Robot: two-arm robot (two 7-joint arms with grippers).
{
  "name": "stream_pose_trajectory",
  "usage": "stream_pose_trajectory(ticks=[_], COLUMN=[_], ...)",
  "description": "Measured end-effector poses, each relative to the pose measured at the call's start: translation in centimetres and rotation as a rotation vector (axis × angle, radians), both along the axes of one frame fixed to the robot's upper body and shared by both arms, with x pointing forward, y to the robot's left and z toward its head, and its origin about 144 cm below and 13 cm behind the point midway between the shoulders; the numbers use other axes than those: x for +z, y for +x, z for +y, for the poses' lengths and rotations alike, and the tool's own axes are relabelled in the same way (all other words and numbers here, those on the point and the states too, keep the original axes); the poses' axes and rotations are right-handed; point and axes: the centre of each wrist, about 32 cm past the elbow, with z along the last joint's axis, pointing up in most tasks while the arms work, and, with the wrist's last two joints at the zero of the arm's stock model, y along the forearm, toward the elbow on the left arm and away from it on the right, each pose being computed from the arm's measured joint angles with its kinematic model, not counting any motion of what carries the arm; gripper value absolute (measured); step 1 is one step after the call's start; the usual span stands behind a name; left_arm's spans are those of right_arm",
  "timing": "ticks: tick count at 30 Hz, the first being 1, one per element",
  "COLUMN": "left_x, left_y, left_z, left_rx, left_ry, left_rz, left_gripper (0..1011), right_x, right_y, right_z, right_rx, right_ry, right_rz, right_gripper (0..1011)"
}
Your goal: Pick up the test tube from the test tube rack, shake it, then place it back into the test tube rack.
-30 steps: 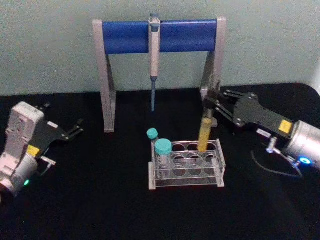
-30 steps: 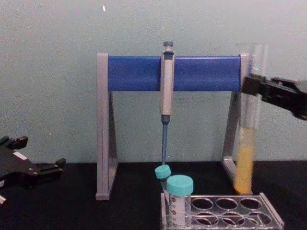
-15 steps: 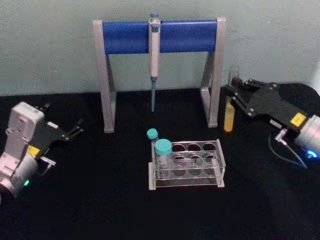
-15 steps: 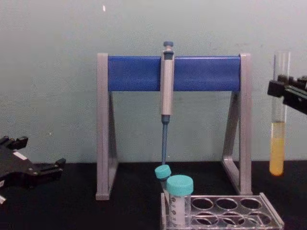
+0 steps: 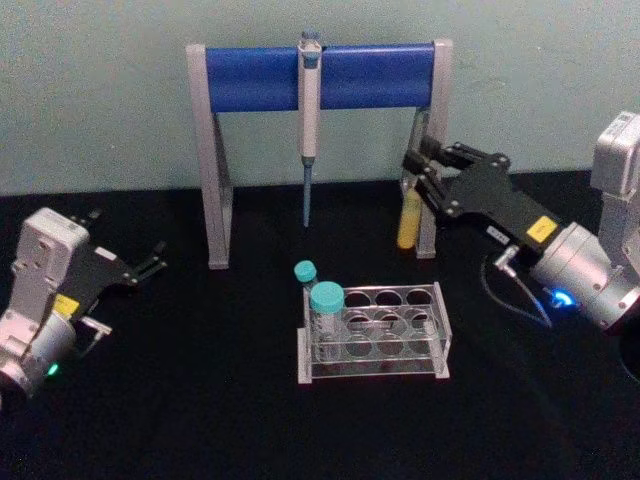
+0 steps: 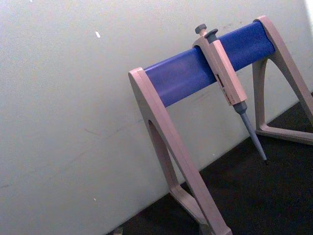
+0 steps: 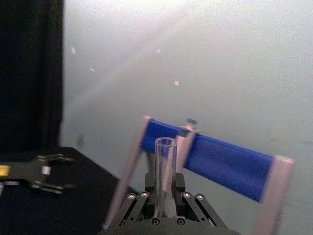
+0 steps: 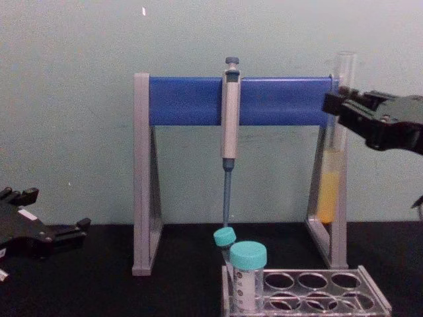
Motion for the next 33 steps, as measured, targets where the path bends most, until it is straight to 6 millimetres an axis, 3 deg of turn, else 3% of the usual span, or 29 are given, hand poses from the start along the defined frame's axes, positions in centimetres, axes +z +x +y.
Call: stream_pose_trajectory(ticks=[7, 15, 24, 33], left_x=[0.0, 0.0, 0.0, 0.0], left_y=[0.0, 0.0, 0.0, 0.0], left_z=[0.0, 0.0, 0.0, 0.0], left_rx=[0.0, 0.0, 0.0, 0.0], left_ry=[0.0, 0.0, 0.0, 0.0], left_rz=[0.0, 0.0, 0.0, 0.0], left_gripper=[1002, 1001, 1001, 1001], right_x=[0.1, 0.9, 1.0, 0.6], right_y=[-0.2, -1.2, -2.2, -1.4], right_z=[0.2, -2.6, -4.7, -3.4], right_rx=[0.134, 0.239, 0.101, -0.059], right_ry=[0.065, 0.04, -0.064, -0.087], right_rz=[0.053, 0.128, 0.07, -0.007], right_gripper=[229, 229, 229, 229])
